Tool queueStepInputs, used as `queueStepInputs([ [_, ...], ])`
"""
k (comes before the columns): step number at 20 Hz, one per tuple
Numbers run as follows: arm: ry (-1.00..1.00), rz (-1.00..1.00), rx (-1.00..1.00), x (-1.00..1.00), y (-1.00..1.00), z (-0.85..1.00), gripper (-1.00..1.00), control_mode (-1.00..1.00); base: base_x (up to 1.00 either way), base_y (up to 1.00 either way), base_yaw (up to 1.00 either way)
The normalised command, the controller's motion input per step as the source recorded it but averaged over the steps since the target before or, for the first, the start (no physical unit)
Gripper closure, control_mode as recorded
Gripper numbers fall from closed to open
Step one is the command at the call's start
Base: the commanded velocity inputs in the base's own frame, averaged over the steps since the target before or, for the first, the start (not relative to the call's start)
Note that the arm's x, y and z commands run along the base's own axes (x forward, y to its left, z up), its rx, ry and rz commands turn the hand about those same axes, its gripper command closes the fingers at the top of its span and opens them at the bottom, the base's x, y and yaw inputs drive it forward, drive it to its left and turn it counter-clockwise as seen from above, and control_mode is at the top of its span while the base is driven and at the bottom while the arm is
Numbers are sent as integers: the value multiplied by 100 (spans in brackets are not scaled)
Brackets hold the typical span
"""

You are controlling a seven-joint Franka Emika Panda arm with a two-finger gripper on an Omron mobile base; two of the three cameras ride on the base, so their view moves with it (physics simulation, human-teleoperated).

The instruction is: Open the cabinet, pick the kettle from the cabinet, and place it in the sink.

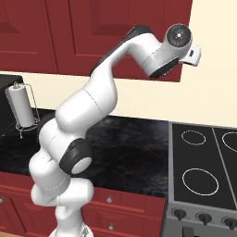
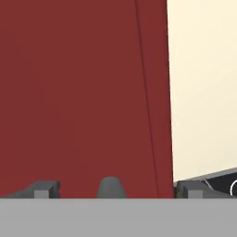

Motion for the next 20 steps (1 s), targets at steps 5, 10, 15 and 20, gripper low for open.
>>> queueStepInputs([
  [5,6,0,0,-1,0,0,-100,-100,0,0,0],
  [10,1,0,0,-2,0,0,-100,-100,0,0,0],
  [15,0,0,0,-12,0,-1,-100,-100,0,0,0],
  [20,0,0,0,-20,0,-5,-100,-100,0,0,0],
])
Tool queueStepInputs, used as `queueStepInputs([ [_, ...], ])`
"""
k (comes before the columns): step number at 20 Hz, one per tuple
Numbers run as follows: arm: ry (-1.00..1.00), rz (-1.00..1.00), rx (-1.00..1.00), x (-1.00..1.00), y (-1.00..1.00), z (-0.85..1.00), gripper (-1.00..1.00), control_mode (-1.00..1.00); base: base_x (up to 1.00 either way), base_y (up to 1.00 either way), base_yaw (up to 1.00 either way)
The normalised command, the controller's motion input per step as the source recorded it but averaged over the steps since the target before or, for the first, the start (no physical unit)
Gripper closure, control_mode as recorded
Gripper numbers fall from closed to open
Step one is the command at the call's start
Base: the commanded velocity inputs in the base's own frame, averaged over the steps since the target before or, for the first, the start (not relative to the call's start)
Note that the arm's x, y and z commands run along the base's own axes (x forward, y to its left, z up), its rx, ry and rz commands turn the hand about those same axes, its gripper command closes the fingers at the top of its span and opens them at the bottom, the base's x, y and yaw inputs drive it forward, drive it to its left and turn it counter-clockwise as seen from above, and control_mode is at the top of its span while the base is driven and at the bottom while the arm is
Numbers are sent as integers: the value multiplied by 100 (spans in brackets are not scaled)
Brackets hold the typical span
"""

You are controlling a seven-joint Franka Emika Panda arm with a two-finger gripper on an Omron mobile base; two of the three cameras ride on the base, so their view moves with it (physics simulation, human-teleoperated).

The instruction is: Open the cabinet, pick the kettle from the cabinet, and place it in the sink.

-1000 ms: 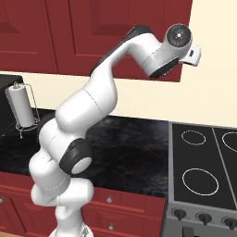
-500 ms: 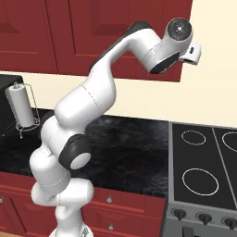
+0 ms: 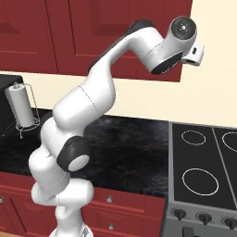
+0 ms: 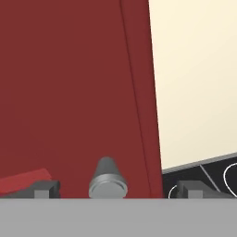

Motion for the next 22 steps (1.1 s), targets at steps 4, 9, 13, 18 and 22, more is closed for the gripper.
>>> queueStepInputs([
  [4,0,0,0,-2,6,-9,-100,-100,0,0,0],
  [9,0,0,0,0,17,-13,-100,-100,0,0,0],
  [13,0,0,0,0,13,-11,-100,-100,0,0,0],
  [18,0,0,0,3,10,-10,-100,-100,0,0,0],
  [22,0,0,1,16,4,-3,-100,-100,0,0,0],
])
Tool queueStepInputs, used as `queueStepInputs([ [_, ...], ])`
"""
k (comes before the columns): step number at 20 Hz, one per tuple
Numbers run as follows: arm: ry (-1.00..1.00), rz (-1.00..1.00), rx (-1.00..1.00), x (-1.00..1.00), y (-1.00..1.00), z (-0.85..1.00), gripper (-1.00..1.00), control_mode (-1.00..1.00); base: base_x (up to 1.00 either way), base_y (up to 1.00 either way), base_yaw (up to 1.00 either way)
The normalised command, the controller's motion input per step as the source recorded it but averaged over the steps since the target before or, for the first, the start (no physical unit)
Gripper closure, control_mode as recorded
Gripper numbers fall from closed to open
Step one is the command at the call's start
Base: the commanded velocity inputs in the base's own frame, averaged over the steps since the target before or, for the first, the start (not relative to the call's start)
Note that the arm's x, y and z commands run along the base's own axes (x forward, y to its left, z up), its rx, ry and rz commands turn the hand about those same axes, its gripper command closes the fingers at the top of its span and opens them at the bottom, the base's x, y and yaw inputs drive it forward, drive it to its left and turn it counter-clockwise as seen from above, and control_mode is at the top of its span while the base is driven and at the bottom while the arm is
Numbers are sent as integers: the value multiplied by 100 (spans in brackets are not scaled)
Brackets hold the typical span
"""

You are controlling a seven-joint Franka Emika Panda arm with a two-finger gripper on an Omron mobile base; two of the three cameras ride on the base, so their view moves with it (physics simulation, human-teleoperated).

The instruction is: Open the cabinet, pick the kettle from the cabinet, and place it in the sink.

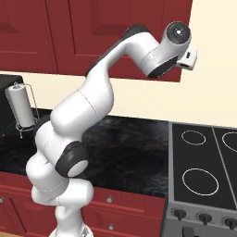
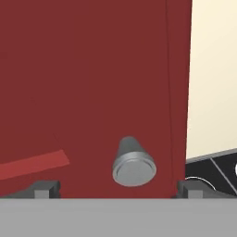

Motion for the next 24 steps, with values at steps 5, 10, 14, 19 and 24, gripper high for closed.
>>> queueStepInputs([
  [5,0,0,0,10,-3,2,-100,-100,0,0,0],
  [10,0,0,0,5,-14,5,-100,-100,0,0,0],
  [14,0,0,0,6,-15,6,-100,-100,0,0,0],
  [19,0,0,1,15,-13,6,-100,-100,0,0,0],
  [24,0,0,4,11,-8,2,-100,-100,0,0,0],
])
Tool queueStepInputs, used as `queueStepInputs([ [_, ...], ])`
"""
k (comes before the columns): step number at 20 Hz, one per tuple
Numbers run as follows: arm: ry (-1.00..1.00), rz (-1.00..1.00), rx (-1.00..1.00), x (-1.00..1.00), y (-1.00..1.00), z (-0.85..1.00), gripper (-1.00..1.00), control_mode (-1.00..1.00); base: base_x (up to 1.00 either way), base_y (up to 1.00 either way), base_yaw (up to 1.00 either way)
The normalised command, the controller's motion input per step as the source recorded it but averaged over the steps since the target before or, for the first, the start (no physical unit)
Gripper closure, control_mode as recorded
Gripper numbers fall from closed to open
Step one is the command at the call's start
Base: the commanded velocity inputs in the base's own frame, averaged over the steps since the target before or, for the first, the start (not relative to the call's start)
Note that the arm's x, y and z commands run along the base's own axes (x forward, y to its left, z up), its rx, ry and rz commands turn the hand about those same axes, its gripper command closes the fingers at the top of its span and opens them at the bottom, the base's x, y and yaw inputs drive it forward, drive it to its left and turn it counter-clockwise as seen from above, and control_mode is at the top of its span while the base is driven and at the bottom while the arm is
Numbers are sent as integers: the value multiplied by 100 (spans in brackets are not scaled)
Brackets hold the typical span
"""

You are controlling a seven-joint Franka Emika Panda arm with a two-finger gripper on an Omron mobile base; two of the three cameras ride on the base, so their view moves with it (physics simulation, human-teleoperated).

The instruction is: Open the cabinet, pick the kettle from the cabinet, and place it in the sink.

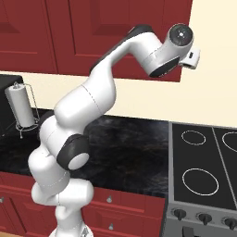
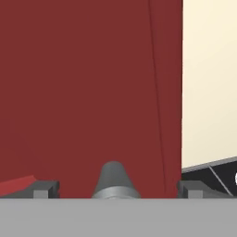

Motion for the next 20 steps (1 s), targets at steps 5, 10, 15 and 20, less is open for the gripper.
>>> queueStepInputs([
  [5,0,0,4,6,-1,0,100,-100,0,0,0],
  [10,0,0,0,10,0,0,100,-100,0,0,0],
  [15,0,0,0,8,0,0,100,-100,0,0,0],
  [20,0,1,1,4,0,0,100,-100,0,0,0],
])
